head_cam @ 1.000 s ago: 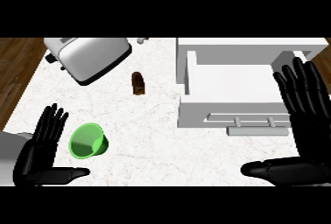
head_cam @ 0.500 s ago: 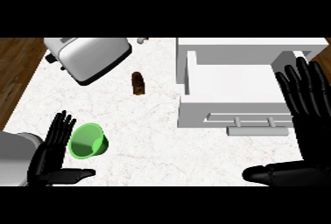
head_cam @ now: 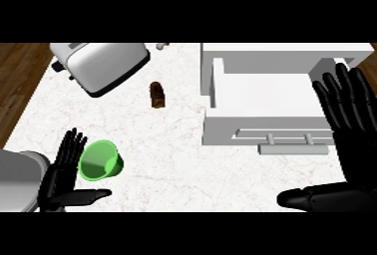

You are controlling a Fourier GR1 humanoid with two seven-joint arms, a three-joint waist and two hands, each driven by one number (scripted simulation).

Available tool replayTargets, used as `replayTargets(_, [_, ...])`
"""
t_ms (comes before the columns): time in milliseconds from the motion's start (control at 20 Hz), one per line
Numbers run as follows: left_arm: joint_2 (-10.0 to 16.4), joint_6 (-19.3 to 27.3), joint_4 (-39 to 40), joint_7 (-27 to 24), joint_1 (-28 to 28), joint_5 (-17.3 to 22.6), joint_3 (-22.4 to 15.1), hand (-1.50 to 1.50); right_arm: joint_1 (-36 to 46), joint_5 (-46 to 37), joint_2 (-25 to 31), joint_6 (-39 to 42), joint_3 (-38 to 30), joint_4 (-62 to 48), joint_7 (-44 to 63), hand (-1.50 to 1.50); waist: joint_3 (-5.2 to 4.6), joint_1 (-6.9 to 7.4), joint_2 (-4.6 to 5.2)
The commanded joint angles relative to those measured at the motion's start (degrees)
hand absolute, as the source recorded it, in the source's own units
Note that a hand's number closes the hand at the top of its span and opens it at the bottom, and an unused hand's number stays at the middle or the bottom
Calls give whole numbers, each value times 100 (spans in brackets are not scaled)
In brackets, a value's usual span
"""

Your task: Pick up the cup, place it into the drawer and close the drawer

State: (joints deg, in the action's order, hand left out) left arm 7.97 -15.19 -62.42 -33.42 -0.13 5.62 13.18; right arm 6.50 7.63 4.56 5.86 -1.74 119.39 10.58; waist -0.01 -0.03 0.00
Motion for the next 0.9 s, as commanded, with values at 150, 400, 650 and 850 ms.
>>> replayTargets(150, [378,-206,1635,-979,-629,-144,211,-150,174,235,117,112,-224,-73,43,-150,-1,-14,4])
replayTargets(400, [270,-88,2082,-1159,-899,-203,81,-150,-180,-227,-136,-24,270,236,-19,-150,-1,-13,1])
replayTargets(650, [210,35,2766,-1626,-1258,-414,-31,-150,301,-8,-57,-102,46,-35,246,-150,-2,-12,6])
replayTargets(850, [237,-290,3001,-1636,-1471,-90,116,-150,-270,132,8,213,-54,179,-122,-150,-2,-28,4])
